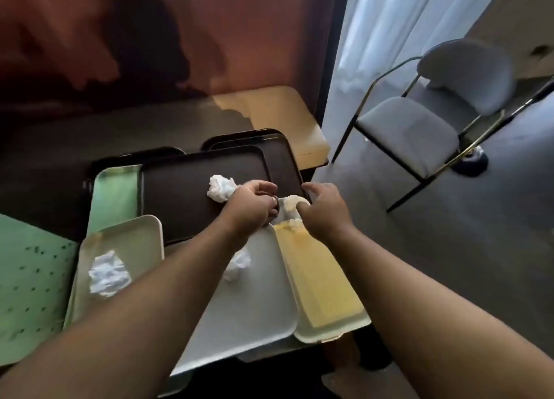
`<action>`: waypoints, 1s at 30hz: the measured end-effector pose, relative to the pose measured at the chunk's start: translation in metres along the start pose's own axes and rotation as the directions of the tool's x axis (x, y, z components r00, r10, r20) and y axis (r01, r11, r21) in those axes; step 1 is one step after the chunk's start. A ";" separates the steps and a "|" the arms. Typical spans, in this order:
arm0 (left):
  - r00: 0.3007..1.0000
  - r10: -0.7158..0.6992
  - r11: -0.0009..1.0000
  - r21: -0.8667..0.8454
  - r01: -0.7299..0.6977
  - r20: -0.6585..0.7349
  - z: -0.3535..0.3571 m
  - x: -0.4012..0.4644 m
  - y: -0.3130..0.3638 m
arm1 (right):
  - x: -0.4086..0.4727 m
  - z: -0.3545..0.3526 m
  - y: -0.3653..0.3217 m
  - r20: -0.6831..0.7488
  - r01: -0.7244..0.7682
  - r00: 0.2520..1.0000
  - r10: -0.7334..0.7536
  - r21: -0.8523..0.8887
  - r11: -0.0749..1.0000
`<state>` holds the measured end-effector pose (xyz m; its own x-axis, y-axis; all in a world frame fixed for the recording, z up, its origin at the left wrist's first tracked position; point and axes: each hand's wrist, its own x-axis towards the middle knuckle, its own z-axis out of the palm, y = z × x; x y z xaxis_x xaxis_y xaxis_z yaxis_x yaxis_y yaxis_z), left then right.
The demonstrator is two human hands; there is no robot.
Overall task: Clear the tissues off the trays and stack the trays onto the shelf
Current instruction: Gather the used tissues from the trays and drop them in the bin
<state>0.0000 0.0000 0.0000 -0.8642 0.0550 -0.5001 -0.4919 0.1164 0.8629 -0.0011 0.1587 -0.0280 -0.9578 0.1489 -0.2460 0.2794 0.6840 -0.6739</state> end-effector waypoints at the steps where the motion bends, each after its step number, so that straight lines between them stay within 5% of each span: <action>1: 1.000 -0.003 0.999 0.055 0.003 0.009 0.002 0.003 -0.003 | 0.007 0.005 0.003 0.005 -0.017 1.000 0.017 -0.075 0.997; 6: 0.999 -0.045 0.996 0.081 0.044 0.002 0.011 0.021 -0.019 | 0.039 0.026 0.014 -0.017 -0.071 0.997 0.069 -0.374 0.925; 11: 0.998 -0.061 0.997 0.054 0.062 -0.035 0.014 0.035 -0.024 | 0.057 0.040 0.020 0.039 -0.044 0.997 0.063 -0.378 0.925; 15: 0.998 -0.048 0.999 0.000 0.048 -0.048 0.014 0.043 -0.025 | 0.053 0.037 0.022 0.014 -0.080 0.997 0.080 -0.009 0.997; 18: 0.998 -0.022 0.995 -0.100 0.027 0.051 0.018 0.042 -0.014 | 0.032 0.012 0.009 0.169 -0.107 0.985 0.029 0.476 0.873; 23: 0.996 0.059 0.994 0.087 -0.064 0.061 0.031 0.040 -0.003 | 0.010 -0.010 0.017 0.368 -0.175 0.926 -0.088 0.621 0.764; 26: 0.998 0.056 0.997 0.062 -0.054 -0.034 0.033 0.042 -0.008 | 0.009 -0.006 0.030 0.227 -0.071 0.974 -0.027 0.413 0.908; 30: 0.992 0.014 0.997 0.076 -0.004 -0.127 0.027 0.040 -0.020 | 0.015 0.017 0.045 0.206 0.085 0.978 -0.043 -0.201 0.976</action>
<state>-0.0214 0.0267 -0.0395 -0.8773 -0.0701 -0.4747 -0.4789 0.1915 0.8567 -0.0015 0.1791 -0.0739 -0.9345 -0.0309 -0.3547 0.1771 0.8239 -0.5383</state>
